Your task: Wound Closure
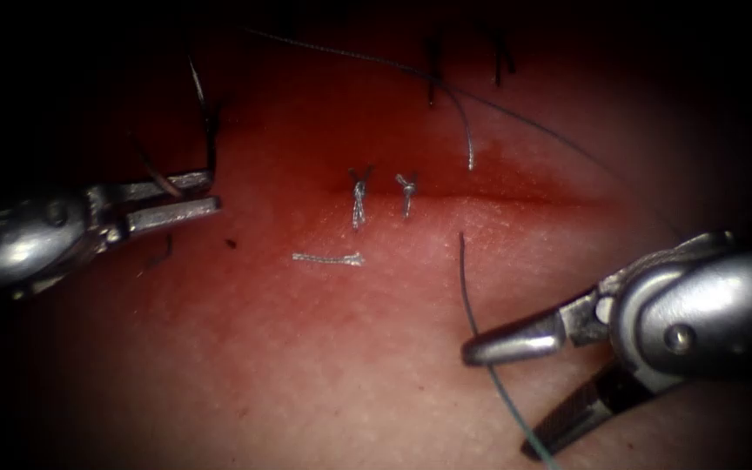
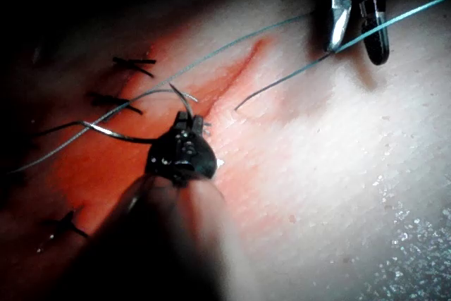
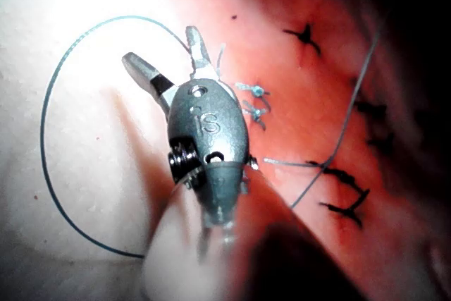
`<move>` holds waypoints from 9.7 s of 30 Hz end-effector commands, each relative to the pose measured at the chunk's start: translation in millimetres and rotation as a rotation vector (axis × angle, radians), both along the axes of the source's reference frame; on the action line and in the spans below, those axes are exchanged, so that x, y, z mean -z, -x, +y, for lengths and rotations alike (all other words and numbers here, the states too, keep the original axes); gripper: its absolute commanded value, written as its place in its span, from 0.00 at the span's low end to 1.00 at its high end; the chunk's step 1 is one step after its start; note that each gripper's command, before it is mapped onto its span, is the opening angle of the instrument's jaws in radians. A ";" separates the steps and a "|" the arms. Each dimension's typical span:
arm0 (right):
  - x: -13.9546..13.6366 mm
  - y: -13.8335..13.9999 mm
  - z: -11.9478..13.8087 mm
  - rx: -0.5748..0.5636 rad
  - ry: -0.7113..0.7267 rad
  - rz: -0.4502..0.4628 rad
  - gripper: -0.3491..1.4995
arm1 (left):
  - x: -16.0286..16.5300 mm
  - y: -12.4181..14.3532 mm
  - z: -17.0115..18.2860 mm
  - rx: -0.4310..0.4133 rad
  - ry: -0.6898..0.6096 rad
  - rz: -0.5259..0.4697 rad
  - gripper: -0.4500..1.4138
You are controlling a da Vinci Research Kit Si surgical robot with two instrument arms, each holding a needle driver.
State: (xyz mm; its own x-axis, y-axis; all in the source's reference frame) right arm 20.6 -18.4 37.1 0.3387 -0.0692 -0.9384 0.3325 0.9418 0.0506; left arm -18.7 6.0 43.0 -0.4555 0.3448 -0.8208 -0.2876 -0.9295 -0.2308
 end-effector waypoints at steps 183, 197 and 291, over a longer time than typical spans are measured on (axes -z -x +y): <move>-7.9 10.5 11.3 -0.673 -0.403 -0.114 0.90 | -1.4 8.8 -1.9 -0.139 0.125 -0.338 0.25; -10.5 9.6 8.9 -0.587 -0.351 -0.211 0.90 | 5.6 14.7 -5.0 -0.170 0.320 -0.032 0.82; -10.4 -6.7 8.5 -0.446 -0.038 -0.366 0.00 | 2.6 11.4 -4.0 -0.607 0.817 0.119 0.94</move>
State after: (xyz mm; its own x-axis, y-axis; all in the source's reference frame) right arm 26.4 -10.5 47.0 0.6326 0.1880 -0.7513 -0.1417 0.9818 0.1263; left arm -29.6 1.4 40.0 -0.4628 -0.6165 -0.6370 0.3057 -0.7855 0.5380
